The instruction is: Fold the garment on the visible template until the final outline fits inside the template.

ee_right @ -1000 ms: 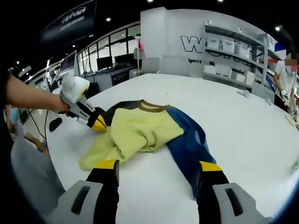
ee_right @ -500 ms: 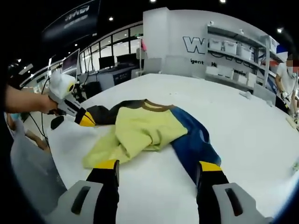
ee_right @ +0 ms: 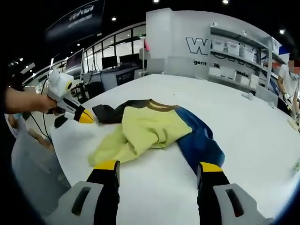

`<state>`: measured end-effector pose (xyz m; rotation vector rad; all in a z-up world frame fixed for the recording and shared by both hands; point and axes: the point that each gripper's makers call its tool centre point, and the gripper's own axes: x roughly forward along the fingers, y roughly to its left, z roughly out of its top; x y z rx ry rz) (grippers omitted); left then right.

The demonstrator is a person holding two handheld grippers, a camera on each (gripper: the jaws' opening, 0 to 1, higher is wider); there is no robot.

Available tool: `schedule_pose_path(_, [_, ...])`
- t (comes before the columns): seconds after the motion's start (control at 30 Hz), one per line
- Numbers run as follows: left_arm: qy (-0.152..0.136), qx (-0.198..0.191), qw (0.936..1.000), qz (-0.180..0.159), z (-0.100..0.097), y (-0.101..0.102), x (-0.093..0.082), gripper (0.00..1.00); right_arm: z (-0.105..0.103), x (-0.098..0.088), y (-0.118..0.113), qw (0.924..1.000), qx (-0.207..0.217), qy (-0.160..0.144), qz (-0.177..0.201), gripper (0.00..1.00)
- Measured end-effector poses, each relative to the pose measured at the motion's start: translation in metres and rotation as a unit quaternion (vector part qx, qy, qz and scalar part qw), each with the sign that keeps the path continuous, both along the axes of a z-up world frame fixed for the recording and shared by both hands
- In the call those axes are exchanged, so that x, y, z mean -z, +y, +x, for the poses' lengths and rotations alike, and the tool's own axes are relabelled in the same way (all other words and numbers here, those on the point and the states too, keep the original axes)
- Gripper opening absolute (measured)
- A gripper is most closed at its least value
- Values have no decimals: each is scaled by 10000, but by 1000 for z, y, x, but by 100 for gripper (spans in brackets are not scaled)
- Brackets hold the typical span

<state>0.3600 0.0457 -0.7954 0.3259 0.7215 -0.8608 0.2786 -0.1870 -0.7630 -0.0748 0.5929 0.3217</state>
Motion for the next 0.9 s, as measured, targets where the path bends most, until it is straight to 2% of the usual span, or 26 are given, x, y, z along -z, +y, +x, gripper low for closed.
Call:
schedule_pose_path(0.37, [-132,30,9999,-86,9,-5,-2,4,0,-4,4,9999,-88,-40,-55,67])
schedule_pose_path(0.57, [-153,110,9997,-166,17,-13,-1,13,0,-5,4,9999,-105,-38,-80,67])
schedule_pose_path(0.73, [-64,252,9990,-361,21,-27,3,18,-1,-4,2,9999,-98,-7,-113,67])
schedule_pose_path(0.8, [93,294,9982,-508,22,-35,7,19,-1,-3,1,9999,-83,4,-103,68])
schedule_pose_path(0.9, [92,378,9980,-491,26,-42,11,22,-1,-3,0,9999,-56,16,-101,68])
